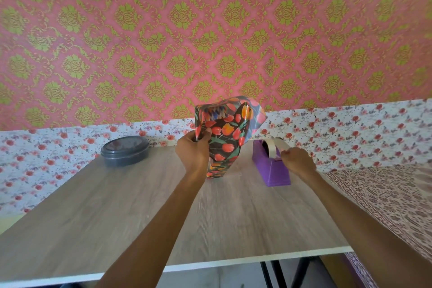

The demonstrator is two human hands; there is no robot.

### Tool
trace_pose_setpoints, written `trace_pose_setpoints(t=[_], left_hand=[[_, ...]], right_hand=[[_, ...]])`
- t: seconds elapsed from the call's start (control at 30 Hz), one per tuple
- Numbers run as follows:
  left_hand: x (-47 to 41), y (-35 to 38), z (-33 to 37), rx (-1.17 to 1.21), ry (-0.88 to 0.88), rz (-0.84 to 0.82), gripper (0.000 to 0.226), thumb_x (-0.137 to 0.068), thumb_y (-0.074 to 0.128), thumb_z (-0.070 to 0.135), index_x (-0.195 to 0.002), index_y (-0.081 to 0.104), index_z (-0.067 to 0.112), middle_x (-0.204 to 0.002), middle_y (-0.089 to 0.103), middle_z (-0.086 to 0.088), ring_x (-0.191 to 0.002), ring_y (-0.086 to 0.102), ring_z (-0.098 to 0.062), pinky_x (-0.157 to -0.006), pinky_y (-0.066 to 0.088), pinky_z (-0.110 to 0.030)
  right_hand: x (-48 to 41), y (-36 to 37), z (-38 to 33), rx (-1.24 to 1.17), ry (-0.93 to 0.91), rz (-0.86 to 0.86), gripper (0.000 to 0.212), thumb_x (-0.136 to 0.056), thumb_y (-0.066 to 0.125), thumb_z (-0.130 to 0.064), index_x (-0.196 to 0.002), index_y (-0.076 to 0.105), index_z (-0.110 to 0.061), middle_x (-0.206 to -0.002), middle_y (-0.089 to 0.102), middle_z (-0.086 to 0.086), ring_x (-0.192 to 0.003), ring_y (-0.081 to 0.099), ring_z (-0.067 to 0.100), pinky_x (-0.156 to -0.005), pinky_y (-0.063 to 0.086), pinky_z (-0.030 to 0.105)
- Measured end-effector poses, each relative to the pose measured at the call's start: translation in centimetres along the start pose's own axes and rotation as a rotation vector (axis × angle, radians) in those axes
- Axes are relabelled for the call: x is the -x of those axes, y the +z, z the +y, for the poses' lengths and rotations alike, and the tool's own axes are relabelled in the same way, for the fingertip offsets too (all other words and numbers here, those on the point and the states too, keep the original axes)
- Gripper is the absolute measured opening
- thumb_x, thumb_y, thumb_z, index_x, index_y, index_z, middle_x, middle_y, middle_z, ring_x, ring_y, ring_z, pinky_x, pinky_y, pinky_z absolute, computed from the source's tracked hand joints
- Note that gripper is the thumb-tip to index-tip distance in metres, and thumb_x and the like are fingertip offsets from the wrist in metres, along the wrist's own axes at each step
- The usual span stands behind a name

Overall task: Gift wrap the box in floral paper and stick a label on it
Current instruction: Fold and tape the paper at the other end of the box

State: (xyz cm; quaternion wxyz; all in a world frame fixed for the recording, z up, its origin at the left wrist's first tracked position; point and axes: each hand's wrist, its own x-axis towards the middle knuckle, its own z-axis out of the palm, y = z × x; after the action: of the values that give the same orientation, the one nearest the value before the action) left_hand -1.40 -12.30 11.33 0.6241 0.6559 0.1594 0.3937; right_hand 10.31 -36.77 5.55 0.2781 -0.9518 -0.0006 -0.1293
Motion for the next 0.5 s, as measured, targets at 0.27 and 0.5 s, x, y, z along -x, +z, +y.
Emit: trace_pose_setpoints(t=[0.27, 0.5], left_hand=[[0.4, -0.3, -0.1, -0.034, 0.033, -0.006, 0.016, -0.084, 0.075, 0.031, -0.074, 0.069, 0.021, -0.067, 0.068, 0.005, -0.066, 0.068, -0.012, -0.058, 0.052, -0.027], [0.2, -0.7, -0.4, -0.047, 0.045, -0.018, 0.015, -0.084, 0.075, 0.030, -0.078, 0.073, 0.016, -0.065, 0.067, 0.009, -0.063, 0.066, -0.009, -0.056, 0.053, -0.027]], right_hand=[[-1.3, -1.5, -2.1, -0.608, 0.477, -0.394, 0.024, -0.095, 0.059, -0.020, -0.116, 0.058, -0.008, -0.107, 0.060, 0.013, -0.088, 0.060, 0.025, -0.065, 0.056, 0.040], [-0.8, -0.9, -1.6, -0.864, 0.562, -0.454, 0.012, -0.094, 0.058, -0.002, -0.083, 0.060, -0.005, -0.091, 0.056, 0.008, -0.088, 0.054, 0.029, -0.096, 0.046, 0.062]])
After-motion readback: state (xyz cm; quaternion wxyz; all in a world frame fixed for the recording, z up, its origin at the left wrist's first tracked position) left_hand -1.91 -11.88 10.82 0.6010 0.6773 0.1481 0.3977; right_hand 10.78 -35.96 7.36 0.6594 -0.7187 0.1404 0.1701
